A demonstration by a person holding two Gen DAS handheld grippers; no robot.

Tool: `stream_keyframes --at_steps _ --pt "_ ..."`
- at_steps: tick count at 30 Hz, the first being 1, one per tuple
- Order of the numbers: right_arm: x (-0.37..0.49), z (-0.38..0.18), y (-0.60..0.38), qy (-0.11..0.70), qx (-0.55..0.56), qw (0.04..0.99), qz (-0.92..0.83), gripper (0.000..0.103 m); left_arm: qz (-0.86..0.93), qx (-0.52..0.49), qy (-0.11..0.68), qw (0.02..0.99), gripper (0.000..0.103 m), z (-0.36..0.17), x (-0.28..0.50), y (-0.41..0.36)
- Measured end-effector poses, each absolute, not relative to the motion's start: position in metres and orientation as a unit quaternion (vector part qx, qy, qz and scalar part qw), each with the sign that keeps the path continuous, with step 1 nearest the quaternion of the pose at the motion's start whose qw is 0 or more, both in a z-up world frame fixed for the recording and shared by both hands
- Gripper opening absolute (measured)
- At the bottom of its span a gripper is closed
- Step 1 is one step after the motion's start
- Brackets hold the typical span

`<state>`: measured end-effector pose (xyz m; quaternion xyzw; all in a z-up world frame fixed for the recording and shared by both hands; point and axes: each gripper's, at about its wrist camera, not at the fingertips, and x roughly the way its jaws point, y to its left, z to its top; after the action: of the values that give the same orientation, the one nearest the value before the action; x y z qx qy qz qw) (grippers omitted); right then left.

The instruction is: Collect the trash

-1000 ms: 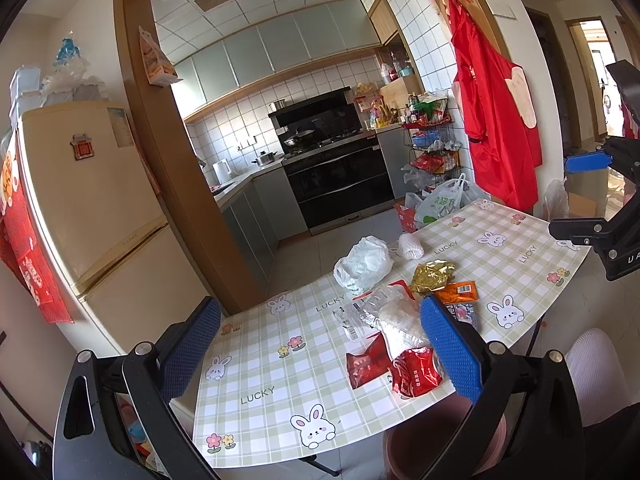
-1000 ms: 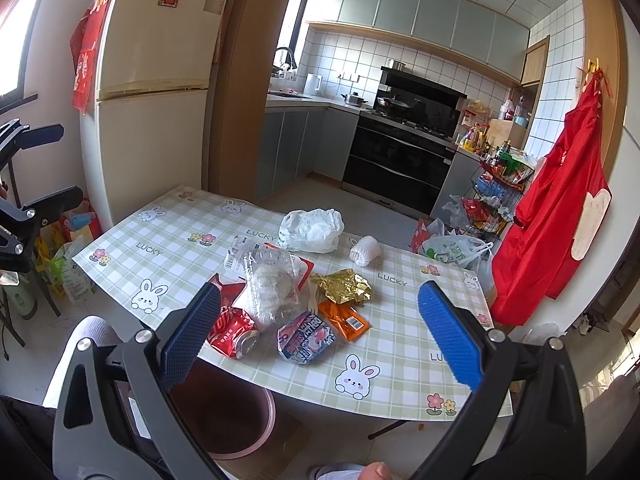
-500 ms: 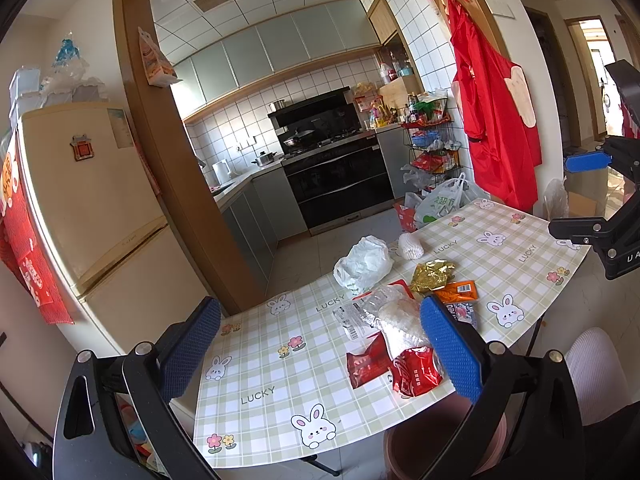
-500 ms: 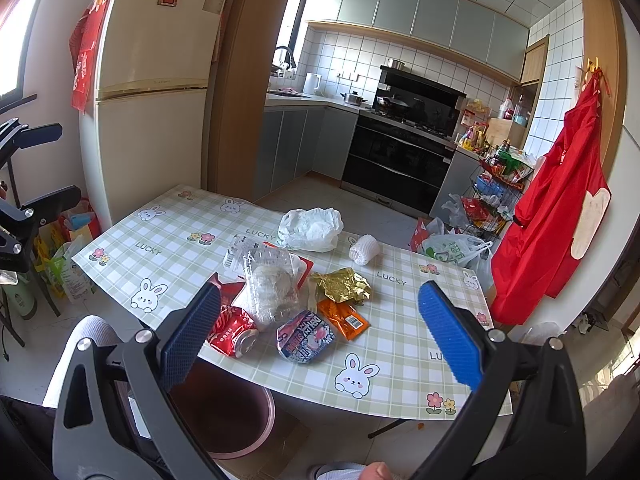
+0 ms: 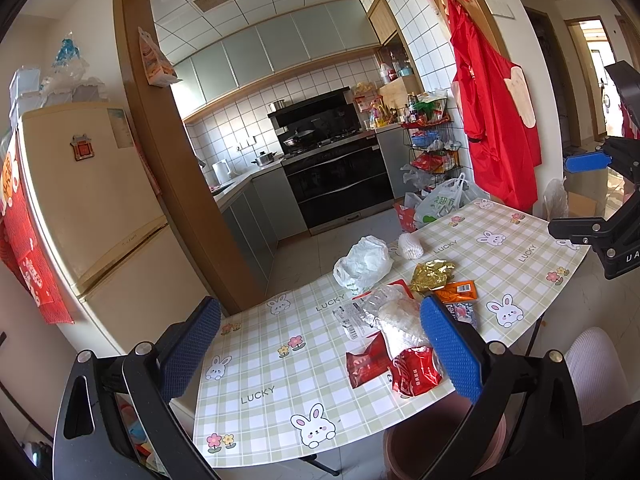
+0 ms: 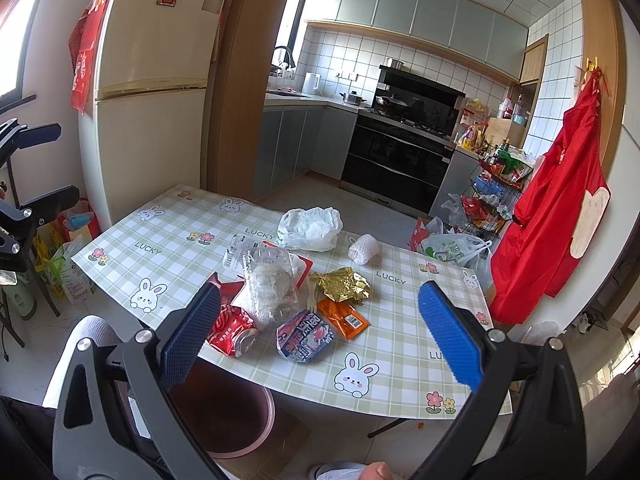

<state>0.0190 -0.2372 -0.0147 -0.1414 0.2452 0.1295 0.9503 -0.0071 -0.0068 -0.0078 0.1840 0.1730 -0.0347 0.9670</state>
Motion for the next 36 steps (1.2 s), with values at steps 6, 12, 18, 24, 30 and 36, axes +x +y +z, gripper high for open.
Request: stream_keyframes --at_steps 6,12,18,24,30,36 --pt "0.017 -0.017 -0.24 0.246 -0.142 0.951 0.126 0.097 -0.04 0.168 0.179 0.969 0.098 -0.011 -0.007 -0.002" --pt "0.022 -0.029 -0.248 0.258 -0.122 0.95 0.126 0.097 -0.055 0.126 0.211 0.968 0.098 -0.019 0.002 0.011" --pt "0.034 -0.053 -0.255 0.273 -0.103 0.949 0.119 0.097 -0.063 0.091 0.247 0.963 0.098 -0.045 0.019 0.025" --pt "0.062 -0.098 -0.255 0.319 -0.074 0.936 0.126 0.097 -0.058 0.062 0.287 0.954 0.098 -0.088 0.045 0.042" --pt "0.095 -0.142 -0.247 0.355 -0.06 0.923 0.139 0.097 -0.063 0.043 0.321 0.944 0.098 -0.133 0.076 0.046" --pt "0.123 -0.173 -0.247 0.374 -0.036 0.915 0.146 0.097 -0.086 0.039 0.351 0.932 0.098 -0.172 0.105 0.036"
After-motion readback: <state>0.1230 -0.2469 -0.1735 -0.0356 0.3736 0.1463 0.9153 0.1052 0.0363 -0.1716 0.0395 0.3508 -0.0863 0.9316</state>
